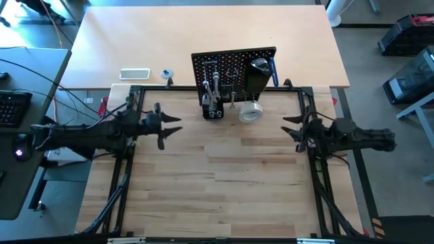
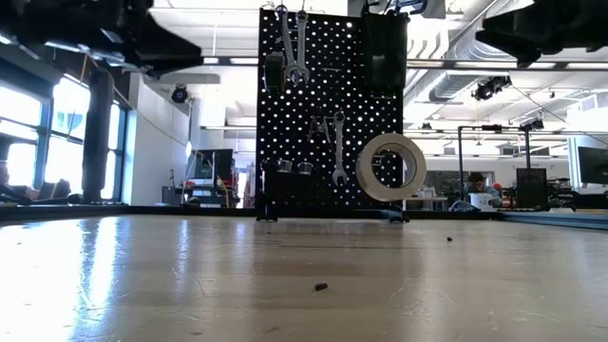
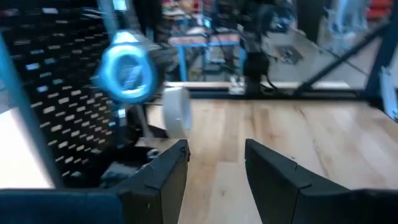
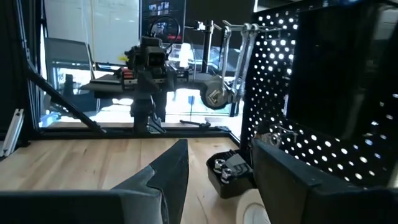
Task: Hang tools onto peg board
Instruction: Return to Home Position
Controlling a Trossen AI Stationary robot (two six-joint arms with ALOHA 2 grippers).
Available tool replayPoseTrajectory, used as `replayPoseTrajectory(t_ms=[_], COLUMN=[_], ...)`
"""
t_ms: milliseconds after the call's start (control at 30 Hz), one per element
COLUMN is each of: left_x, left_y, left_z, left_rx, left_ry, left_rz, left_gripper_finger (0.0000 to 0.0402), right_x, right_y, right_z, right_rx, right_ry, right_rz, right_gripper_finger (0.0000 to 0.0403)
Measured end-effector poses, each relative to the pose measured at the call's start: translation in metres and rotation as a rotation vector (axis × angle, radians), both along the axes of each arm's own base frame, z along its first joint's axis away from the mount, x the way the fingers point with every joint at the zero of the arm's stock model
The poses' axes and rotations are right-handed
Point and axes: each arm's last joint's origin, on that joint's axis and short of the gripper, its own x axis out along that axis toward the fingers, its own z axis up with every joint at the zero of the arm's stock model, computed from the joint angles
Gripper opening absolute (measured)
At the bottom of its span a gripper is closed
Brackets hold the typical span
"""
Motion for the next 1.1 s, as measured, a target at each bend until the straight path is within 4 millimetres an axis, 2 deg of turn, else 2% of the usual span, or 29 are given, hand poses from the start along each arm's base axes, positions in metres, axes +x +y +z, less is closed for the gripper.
replayPoseTrajectory(t_ms=[200,333,467,800,1100], left_x=[-0.026,-0.040,-0.048,-0.062,-0.071], left_y=[0.007,0.008,0.009,0.005,0.001], left_z=[-0.013,-0.020,-0.028,-0.031,-0.038], left_rx=[-0.056,-0.073,-0.092,-0.110,-0.143], left_ry=[-0.138,-0.202,-0.235,-0.241,-0.194], left_rz=[0.054,0.078,0.082,0.062,0.051], left_gripper_finger=[0.0152,0.0152,0.0152,0.0152,0.0152], right_x=[-0.017,-0.017,-0.017,-0.017,-0.001], right_y=[-0.002,-0.003,-0.003,-0.003,-0.004], right_z=[-0.003,-0.005,-0.005,-0.007,-0.043], right_rx=[0.009,0.006,0.007,0.034,0.069], right_ry=[-0.022,0.005,0.002,0.010,0.039], right_rz=[-0.012,-0.030,-0.040,-0.038,-0.097], right_gripper_finger=[0.0167,0.0167,0.0167,0.0167,0.0148])
